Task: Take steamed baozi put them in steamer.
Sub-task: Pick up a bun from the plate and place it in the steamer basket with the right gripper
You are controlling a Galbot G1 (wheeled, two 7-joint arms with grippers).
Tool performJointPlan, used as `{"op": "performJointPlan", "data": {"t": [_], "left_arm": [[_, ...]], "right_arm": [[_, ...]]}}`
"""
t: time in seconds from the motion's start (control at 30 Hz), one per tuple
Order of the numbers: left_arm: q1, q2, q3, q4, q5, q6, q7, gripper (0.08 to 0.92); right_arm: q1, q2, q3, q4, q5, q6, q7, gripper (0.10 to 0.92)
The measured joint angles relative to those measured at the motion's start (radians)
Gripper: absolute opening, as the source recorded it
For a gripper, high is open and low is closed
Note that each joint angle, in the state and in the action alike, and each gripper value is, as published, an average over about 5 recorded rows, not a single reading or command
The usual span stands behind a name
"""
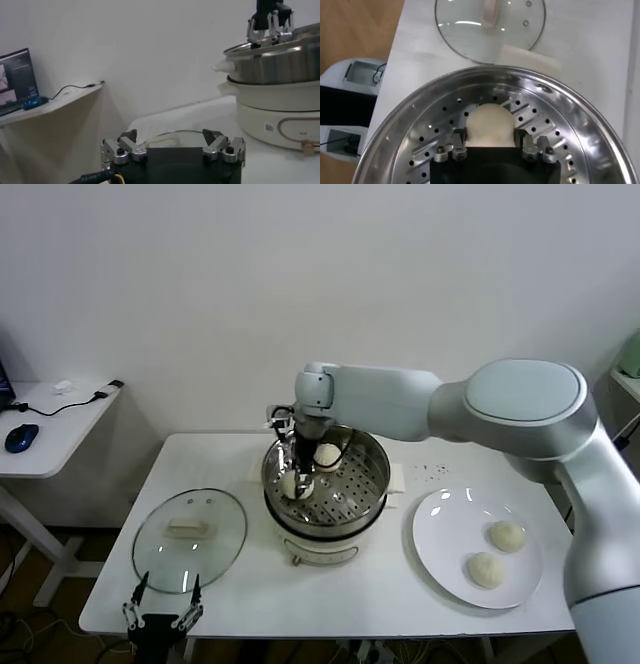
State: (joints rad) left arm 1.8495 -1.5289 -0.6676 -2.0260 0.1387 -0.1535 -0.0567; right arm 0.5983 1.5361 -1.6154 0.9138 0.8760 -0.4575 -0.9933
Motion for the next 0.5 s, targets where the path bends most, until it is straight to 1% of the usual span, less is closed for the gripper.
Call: {"op": "performJointPlan", "data": {"t": [0.1,0.17,0.37,0.5], "left_arm": [[0.0,0.0,0.0,0.0,0.0,0.0,0.0,0.823],[0.0,-0.001,0.001,0.0,0.001,0.0,0.0,0.823],[-0.003,-0.003,0.006,0.0,0.006,0.003,0.0,0.823],[-0.002,-0.003,0.006,0.001,0.007,0.003,0.0,0.823]], "right_arm": [[0.001,-0.003,0.0,0.005,-0.004,-0.005,0.001,0.781],[0.005,-0.008,0.002,0.011,-0.007,-0.01,0.003,0.81],[0.031,-0.045,0.019,0.047,-0.014,-0.014,0.009,0.822],[0.07,-0.102,0.027,0.099,-0.022,-0.007,0.007,0.823]]}}
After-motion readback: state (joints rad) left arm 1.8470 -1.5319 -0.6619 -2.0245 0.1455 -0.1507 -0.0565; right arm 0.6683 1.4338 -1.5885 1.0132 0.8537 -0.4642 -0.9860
